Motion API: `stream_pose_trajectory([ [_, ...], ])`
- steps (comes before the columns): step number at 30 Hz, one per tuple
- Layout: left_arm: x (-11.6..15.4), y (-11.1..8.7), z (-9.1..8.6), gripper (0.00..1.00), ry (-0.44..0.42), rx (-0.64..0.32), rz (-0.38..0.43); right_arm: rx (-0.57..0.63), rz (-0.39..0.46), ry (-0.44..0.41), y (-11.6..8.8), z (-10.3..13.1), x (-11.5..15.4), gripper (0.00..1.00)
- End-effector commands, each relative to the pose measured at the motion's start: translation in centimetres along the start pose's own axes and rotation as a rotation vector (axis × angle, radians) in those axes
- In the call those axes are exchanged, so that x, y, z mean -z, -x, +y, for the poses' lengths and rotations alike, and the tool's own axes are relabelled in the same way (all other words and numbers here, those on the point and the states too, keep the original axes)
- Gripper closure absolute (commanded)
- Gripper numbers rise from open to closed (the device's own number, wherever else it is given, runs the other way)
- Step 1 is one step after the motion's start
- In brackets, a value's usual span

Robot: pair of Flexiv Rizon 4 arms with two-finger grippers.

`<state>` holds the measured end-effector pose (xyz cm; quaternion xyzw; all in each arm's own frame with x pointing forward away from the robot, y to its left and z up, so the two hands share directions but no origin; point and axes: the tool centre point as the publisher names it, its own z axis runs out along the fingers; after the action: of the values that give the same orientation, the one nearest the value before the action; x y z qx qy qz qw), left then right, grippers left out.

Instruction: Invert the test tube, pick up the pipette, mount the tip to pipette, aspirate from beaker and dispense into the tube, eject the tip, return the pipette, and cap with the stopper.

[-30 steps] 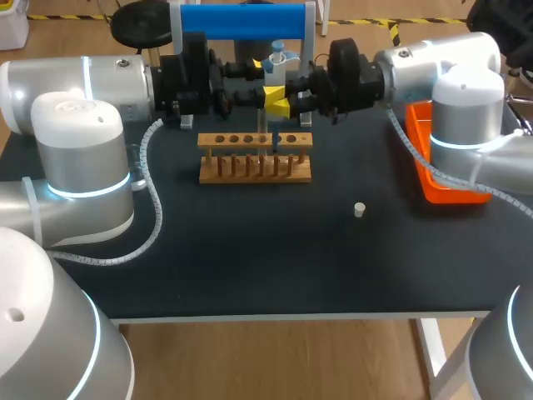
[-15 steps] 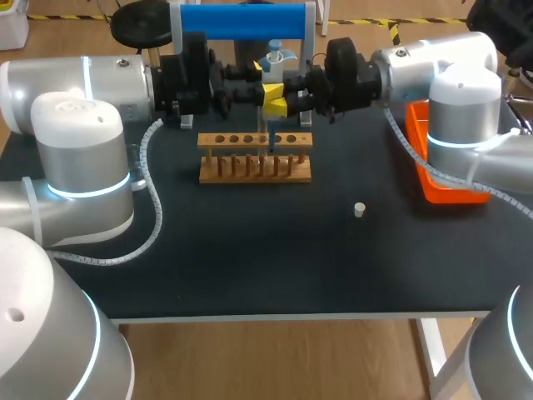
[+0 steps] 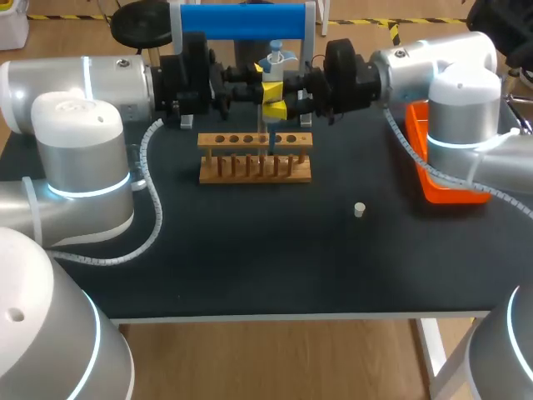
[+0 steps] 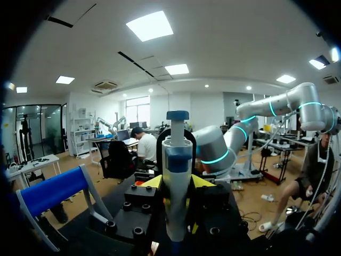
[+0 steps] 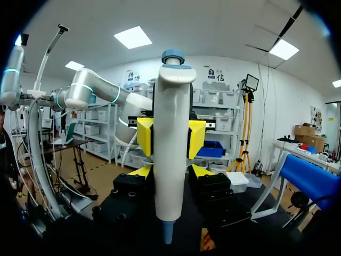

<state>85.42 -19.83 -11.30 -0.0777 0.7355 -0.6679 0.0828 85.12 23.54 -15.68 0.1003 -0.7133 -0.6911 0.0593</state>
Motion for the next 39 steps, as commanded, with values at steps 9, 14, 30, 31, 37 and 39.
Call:
stream_pose_trajectory([
  [9,0.0,0.0,0.0,1.0,-0.001,0.0,-0.002,0.002,-0.027,0.005,-0.3,0.0,4.2,0.0],
  [14,0.0,0.0,0.0,1.0,-0.001,0.0,-0.002,0.0,-0.074,-0.004,0.6,-0.1,7.1,0.0],
  [30,0.0,0.0,0.0,1.0,-0.001,0.0,-0.002,-0.098,-0.266,-0.094,9.4,-3.1,12.9,0.0],
  [31,0.0,0.0,0.0,1.0,-0.001,0.0,-0.002,-0.102,-0.276,-0.102,9.9,-3.2,12.9,0.0],
  [37,0.0,0.0,0.0,1.0,-0.001,0.0,-0.002,-0.106,-0.314,-0.132,12.2,-3.5,12.6,0.0],
  [39,0.0,0.0,0.0,1.0,-0.001,0.0,-0.002,-0.107,-0.328,-0.136,12.9,-3.6,12.4,0.0],
])
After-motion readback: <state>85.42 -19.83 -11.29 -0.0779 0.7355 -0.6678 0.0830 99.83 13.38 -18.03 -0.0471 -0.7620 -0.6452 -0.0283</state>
